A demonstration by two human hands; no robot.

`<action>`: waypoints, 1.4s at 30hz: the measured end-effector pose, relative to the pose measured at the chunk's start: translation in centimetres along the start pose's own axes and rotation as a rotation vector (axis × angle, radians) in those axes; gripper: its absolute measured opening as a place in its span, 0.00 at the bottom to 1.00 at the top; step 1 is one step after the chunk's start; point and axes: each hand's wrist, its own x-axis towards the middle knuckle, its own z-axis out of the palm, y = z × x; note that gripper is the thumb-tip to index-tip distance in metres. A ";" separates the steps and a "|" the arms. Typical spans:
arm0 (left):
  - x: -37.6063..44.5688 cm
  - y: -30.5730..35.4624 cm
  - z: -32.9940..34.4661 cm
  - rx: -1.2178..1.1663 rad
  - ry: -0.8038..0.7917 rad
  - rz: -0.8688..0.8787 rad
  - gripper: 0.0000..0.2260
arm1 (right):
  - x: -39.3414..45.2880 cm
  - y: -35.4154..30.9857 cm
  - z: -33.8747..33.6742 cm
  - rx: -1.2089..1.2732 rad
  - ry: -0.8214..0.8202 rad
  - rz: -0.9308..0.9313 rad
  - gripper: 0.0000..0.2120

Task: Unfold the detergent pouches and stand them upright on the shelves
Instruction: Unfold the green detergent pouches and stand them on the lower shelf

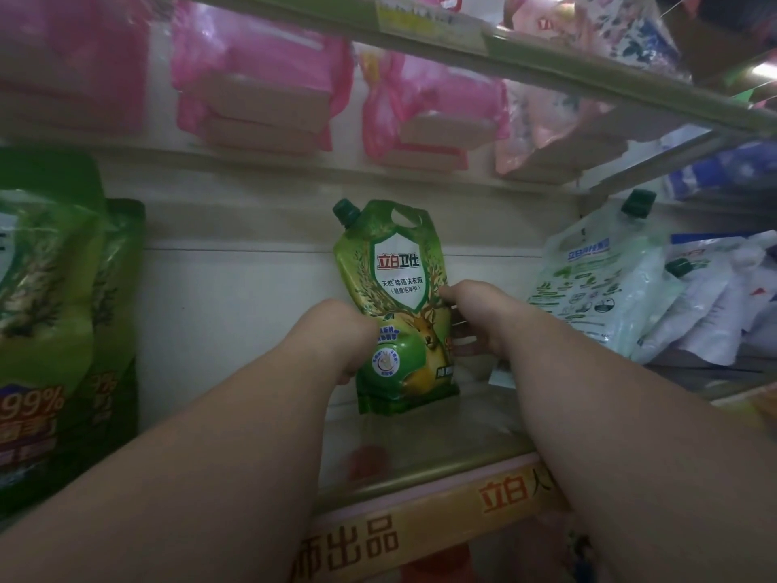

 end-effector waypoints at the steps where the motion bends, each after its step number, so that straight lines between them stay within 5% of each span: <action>1: 0.0 0.0 0.0 0.007 -0.001 0.003 0.10 | 0.0 0.0 0.0 0.001 0.002 0.000 0.12; 42: -0.4 -1.3 0.9 0.123 -0.134 -0.018 0.12 | -0.9 -0.1 0.4 -0.068 0.036 -0.066 0.13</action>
